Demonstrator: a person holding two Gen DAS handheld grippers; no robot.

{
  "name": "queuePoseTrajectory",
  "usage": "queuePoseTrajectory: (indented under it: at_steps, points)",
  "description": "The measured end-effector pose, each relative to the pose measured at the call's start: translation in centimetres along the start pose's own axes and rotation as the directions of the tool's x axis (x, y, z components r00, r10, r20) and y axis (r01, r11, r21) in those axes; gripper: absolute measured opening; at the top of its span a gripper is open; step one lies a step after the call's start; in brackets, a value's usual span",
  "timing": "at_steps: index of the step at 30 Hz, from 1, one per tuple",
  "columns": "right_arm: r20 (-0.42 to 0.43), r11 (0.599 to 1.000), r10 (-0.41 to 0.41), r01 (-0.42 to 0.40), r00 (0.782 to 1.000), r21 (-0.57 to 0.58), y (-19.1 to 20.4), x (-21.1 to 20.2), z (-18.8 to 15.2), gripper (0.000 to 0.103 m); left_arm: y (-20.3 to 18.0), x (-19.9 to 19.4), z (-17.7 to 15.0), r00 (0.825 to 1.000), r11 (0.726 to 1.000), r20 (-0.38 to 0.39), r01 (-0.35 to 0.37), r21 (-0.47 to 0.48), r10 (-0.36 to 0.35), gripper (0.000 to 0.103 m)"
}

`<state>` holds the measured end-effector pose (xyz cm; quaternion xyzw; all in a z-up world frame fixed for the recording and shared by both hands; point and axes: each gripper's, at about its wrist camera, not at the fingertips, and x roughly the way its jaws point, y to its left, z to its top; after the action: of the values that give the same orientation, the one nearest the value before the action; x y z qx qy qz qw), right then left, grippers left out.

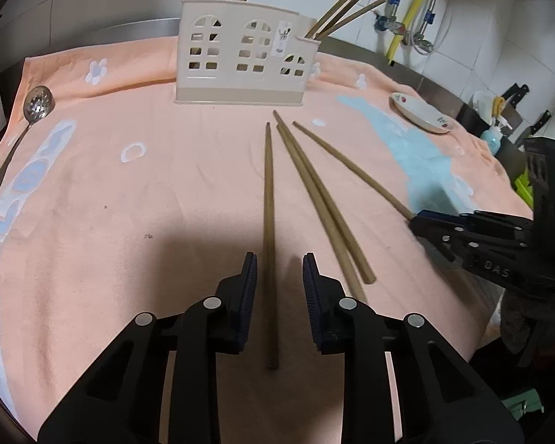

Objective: Organize utensils
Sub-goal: 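Close the left tool on a chopstick while the right tool grasps another, then lift both held chopsticks and carry them over the beige holder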

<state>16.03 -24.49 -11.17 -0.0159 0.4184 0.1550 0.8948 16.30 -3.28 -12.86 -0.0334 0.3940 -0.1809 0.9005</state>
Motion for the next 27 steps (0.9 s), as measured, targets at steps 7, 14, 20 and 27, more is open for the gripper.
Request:
queuePoseTrajectory:
  at_steps: [7,14,20,27]
  points:
    - [0.002,1.0,-0.018,0.018,1.0,-0.003,0.0,0.1,0.0,0.008,0.0,0.4,0.0,1.0,1.0,-0.017,-0.016,0.007,0.016,0.021]
    - [0.018,1.0,-0.022,0.022,1.0,-0.003,0.1,-0.3,0.1,0.007,0.2,0.0,0.2,0.999,0.998,0.0,-0.054,-0.012,0.054,0.006]
    - [0.094,1.0,-0.012,0.013,0.995,-0.012,0.4,-3.0,1.7,0.007,-0.4,-2.3,1.7,0.996,0.998,0.077,-0.056,0.013,0.055,0.005]
    - [0.214,0.999,0.024,-0.016,0.977,-0.039,0.5,-6.9,6.4,0.006,-0.8,-5.5,5.5,0.982,0.997,0.183,-0.048,0.054,0.037,0.005]
